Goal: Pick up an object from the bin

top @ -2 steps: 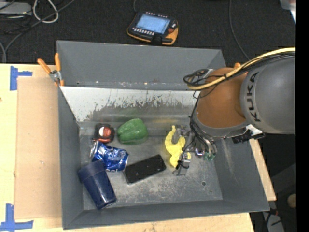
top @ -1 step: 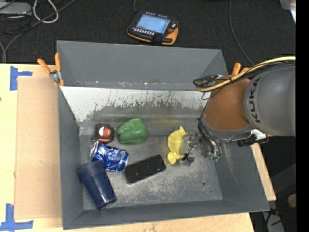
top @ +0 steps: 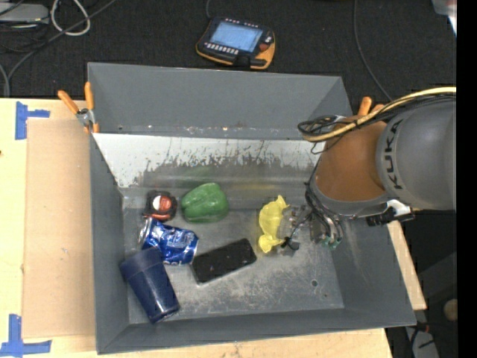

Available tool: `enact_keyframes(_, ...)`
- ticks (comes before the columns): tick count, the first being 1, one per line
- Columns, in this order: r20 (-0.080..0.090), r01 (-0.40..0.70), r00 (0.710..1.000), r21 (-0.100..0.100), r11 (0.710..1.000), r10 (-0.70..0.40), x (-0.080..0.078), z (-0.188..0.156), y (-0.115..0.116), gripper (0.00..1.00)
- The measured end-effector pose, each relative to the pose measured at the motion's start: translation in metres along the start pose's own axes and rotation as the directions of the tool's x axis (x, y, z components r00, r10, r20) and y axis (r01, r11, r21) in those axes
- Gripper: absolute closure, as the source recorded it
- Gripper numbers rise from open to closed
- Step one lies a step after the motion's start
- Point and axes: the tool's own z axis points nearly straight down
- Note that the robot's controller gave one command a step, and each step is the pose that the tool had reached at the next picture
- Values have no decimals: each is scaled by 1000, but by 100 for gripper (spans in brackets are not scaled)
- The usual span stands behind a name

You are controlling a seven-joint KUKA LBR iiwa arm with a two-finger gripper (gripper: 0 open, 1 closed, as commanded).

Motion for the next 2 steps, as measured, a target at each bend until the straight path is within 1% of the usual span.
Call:
enact_keyframes(1, -2, -1, 1000, 0, 1000, 1, 10, -2, -1, 100)
enact_keyframes(2, 1, 16, 1000, -1, 1000, -16, 3, 5, 8, 100)
